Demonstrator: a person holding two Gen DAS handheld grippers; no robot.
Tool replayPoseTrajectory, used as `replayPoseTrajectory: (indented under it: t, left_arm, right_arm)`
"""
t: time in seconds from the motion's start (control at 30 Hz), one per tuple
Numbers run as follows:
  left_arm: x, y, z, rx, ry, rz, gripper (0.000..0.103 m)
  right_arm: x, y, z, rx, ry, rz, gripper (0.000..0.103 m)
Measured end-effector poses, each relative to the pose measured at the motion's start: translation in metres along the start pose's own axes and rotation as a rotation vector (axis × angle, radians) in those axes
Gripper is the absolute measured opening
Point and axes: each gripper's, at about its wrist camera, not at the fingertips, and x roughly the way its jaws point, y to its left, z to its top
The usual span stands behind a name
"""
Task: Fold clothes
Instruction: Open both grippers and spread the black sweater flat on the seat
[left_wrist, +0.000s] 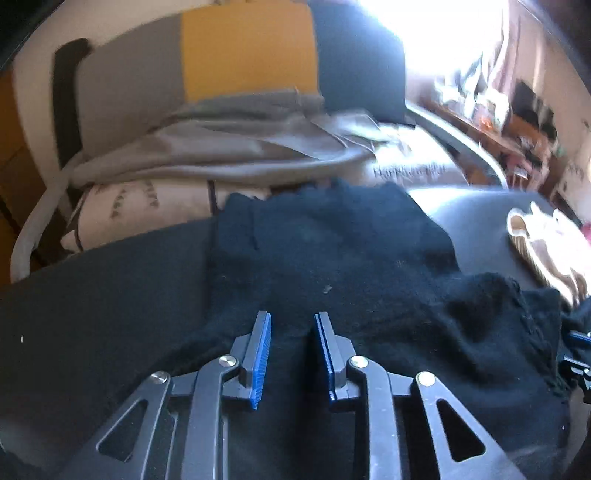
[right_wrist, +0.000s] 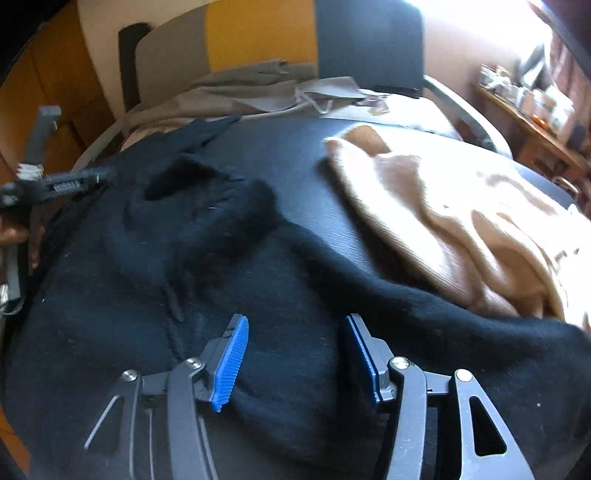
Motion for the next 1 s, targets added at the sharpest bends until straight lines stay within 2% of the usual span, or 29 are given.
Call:
replayPoseTrajectory:
  t: [0.17, 0.27, 0.33, 0.37, 0.43, 0.5, 0.57, 0.67, 0.8, 0.9, 1.0]
  left_arm:
    - [-0.011, 0.018, -0.021, -0.138, -0.046, 0.023, 0.025]
    - [-0.006, 0.021, -0.012, -0.129, -0.025, 0.006, 0.025]
    - [-0.008, 0.019, -0.003, -0.102, 0.016, -0.009, 0.025]
    - [-0.017, 0.021, -0.003, -0.118, 0.015, -0.033, 0.025]
    - [-0.045, 0.028, -0.008, -0.162, -0.039, -0.073, 0.025]
    - [-0.075, 0.034, -0.023, -0.187, -0.079, -0.11, 0.025]
    - [-0.095, 0.04, -0.046, -0.194, -0.087, -0.111, 0.025]
    - [-0.109, 0.047, -0.087, -0.191, -0.053, -0.09, 0.025]
    - [-0.121, 0.056, -0.145, -0.222, 0.02, -0.066, 0.025]
    - [-0.132, 0.058, -0.177, -0.215, 0.005, -0.039, 0.025]
    - [-0.143, 0.06, -0.201, -0.217, -0.022, -0.012, 0.025]
  right_arm:
    - [-0.002, -0.019, -0.009, 0.061, -0.056, -0.067, 0.056]
    - [-0.003, -0.022, -0.012, 0.07, -0.074, -0.093, 0.056]
    - [-0.004, -0.021, -0.012, 0.064, -0.072, -0.109, 0.058]
    - [-0.004, -0.02, -0.011, 0.057, -0.07, -0.119, 0.059]
    - [-0.007, -0.018, -0.009, 0.059, -0.058, -0.134, 0.059]
    - [-0.019, -0.006, -0.009, 0.044, -0.085, -0.152, 0.059]
    - [-0.032, 0.016, -0.007, -0.008, -0.136, -0.11, 0.059]
    - [-0.052, 0.064, -0.013, -0.087, -0.158, 0.01, 0.061]
    - [-0.058, 0.122, -0.035, -0.132, -0.113, 0.161, 0.066]
    - [-0.054, 0.148, -0.059, -0.173, -0.071, 0.151, 0.067]
    - [-0.052, 0.156, -0.083, -0.198, -0.054, 0.091, 0.068]
